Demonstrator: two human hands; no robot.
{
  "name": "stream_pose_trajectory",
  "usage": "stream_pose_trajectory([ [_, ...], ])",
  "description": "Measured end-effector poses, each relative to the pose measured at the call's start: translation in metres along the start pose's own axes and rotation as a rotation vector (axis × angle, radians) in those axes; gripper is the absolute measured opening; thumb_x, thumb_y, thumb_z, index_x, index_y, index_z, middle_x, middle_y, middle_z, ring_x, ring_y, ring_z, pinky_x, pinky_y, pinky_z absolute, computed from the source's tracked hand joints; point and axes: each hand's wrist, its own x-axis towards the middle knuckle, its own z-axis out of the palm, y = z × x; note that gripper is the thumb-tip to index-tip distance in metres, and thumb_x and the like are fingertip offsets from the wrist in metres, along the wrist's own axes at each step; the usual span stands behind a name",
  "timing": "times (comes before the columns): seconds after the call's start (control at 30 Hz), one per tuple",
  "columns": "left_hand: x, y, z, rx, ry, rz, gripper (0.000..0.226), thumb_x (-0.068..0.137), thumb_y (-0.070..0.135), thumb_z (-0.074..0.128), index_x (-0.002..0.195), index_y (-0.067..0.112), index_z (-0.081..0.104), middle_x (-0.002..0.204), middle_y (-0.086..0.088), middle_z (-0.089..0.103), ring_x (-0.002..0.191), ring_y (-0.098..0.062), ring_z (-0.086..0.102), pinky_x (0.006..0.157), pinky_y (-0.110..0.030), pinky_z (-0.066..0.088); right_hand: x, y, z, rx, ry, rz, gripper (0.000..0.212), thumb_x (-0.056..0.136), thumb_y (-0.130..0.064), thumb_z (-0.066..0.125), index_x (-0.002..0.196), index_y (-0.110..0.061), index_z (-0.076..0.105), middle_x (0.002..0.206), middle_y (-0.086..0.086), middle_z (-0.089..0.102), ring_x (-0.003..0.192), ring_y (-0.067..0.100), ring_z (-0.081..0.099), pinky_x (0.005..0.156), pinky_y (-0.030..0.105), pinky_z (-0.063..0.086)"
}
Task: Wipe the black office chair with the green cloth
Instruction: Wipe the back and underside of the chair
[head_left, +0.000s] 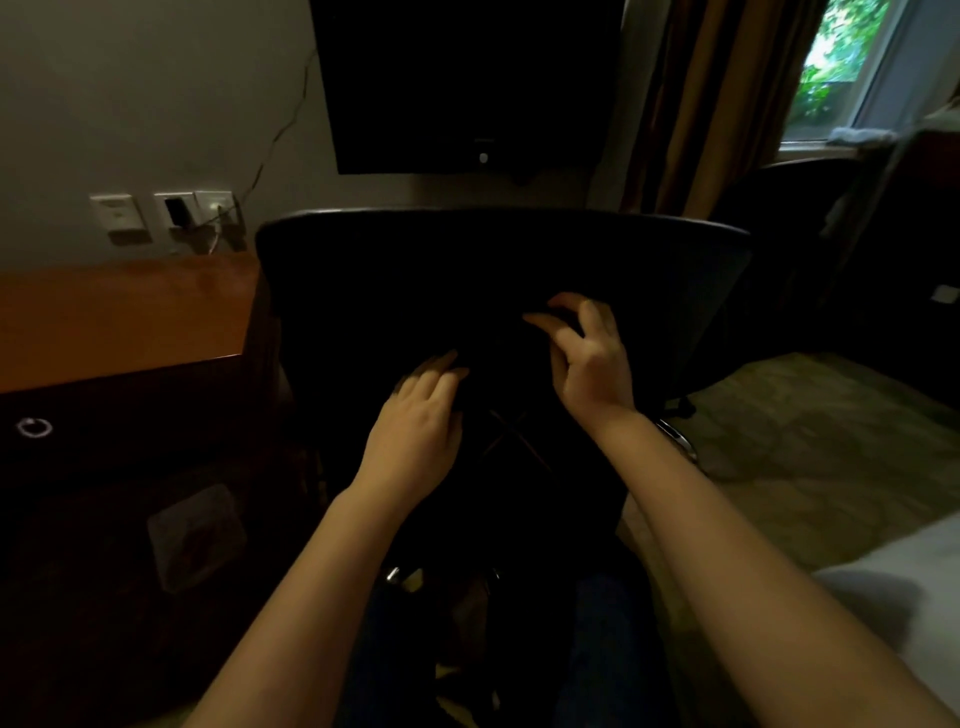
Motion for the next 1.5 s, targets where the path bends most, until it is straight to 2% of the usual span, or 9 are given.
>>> stream_pose_trajectory([
  [0.23, 0.013, 0.005, 0.006, 0.025, 0.013, 0.025, 0.05, 0.097, 0.021, 0.055, 0.145, 0.013, 0.042, 0.147, -0.009, 0.042, 0.135, -0.03, 0.04, 0.106, -0.042, 0.039, -0.007, 0.015, 0.004, -0.023, 0.116, 0.081, 0.032, 0.094, -0.021, 0.054, 0.124, -0.018, 0.066, 0.122, 0.017, 0.056, 0.12, 0.03, 0.041, 0.102, 0.045, 0.044],
  [0.43, 0.009, 0.012, 0.055, 0.027, -0.086, 0.021, 0.052, 0.094, 0.016, 0.058, 0.143, 0.007, 0.044, 0.152, -0.012, 0.037, 0.142, -0.029, 0.033, 0.116, -0.04, 0.032, -0.032, 0.034, 0.033, 0.011, 0.154, 0.011, 0.038, 0.087, -0.005, 0.061, 0.122, -0.018, 0.065, 0.121, 0.005, 0.045, 0.112, 0.03, 0.045, 0.093, 0.033, 0.044],
  [0.77, 0.03, 0.027, 0.103, -0.032, 0.161, 0.011, 0.047, 0.067, -0.002, 0.078, 0.112, 0.001, 0.065, 0.104, -0.018, 0.065, 0.093, -0.04, 0.064, 0.077, -0.043, 0.054, -0.049, 0.044, 0.051, -0.021, 0.194, 0.012, 0.035, 0.095, -0.016, 0.053, 0.127, -0.029, 0.054, 0.123, 0.001, 0.045, 0.111, 0.026, 0.046, 0.103, 0.019, 0.032],
  [0.9, 0.024, 0.021, 0.112, -0.048, 0.291, 0.024, 0.037, 0.085, 0.014, 0.051, 0.118, 0.0, 0.06, 0.115, -0.019, 0.061, 0.109, -0.032, 0.048, 0.087, -0.042, 0.049, -0.058, 0.04, 0.05, -0.033, 0.177, 0.069, 0.04, 0.091, -0.012, 0.056, 0.13, -0.024, 0.057, 0.129, 0.003, 0.043, 0.116, 0.027, 0.046, 0.108, 0.016, 0.025],
  [1.0, 0.012, 0.016, 0.126, -0.059, 0.337, 0.03, 0.044, 0.085, 0.013, 0.049, 0.127, -0.001, 0.055, 0.129, -0.023, 0.057, 0.124, -0.033, 0.04, 0.103, -0.049, 0.042, -0.077, 0.037, 0.061, -0.047, 0.192, 0.158, 0.037, 0.091, -0.01, 0.056, 0.127, -0.015, 0.063, 0.129, 0.006, 0.042, 0.117, 0.028, 0.046, 0.108, 0.018, 0.028],
  [1.1, -0.006, 0.006, 0.147, -0.046, 0.309, 0.077, 0.062, 0.077, 0.002, 0.064, 0.136, 0.004, 0.043, 0.145, -0.022, 0.044, 0.137, -0.034, 0.031, 0.108, -0.06, 0.035, -0.108, 0.03, 0.079, -0.015, 0.201, 0.267, 0.03, 0.09, -0.009, 0.055, 0.116, -0.008, 0.069, 0.117, 0.01, 0.049, 0.105, 0.036, 0.056, 0.091, 0.038, 0.049],
  [1.17, -0.016, -0.001, 0.154, -0.067, 0.298, 0.055, 0.066, 0.08, 0.01, 0.057, 0.142, 0.008, 0.034, 0.152, -0.017, 0.031, 0.142, -0.034, 0.024, 0.111, -0.062, 0.028, -0.123, 0.026, 0.09, 0.032, 0.196, 0.342, 0.027, 0.088, -0.008, 0.056, 0.111, -0.005, 0.071, 0.113, 0.012, 0.051, 0.098, 0.04, 0.06, 0.08, 0.044, 0.053],
  [1.3, -0.016, -0.013, 0.154, -0.085, 0.312, -0.004, 0.07, 0.082, 0.019, 0.049, 0.147, 0.009, 0.026, 0.157, -0.014, 0.022, 0.145, -0.032, 0.017, 0.118, -0.05, 0.012, -0.121, 0.021, 0.101, 0.026, 0.209, 0.47, 0.026, 0.086, -0.008, 0.054, 0.105, -0.004, 0.071, 0.101, 0.021, 0.058, 0.094, 0.035, 0.06, 0.079, 0.035, 0.051],
  [1.5, -0.012, -0.011, 0.16, -0.098, 0.24, -0.022, 0.09, 0.074, 0.002, 0.075, 0.148, 0.011, 0.026, 0.157, -0.012, 0.017, 0.146, -0.028, 0.012, 0.116, -0.058, 0.018, -0.118, 0.03, 0.093, 0.055, 0.197, 0.493, 0.024, 0.083, -0.002, 0.063, 0.105, 0.0, 0.071, 0.105, 0.021, 0.057, 0.099, 0.026, 0.058, 0.087, 0.018, 0.044],
])
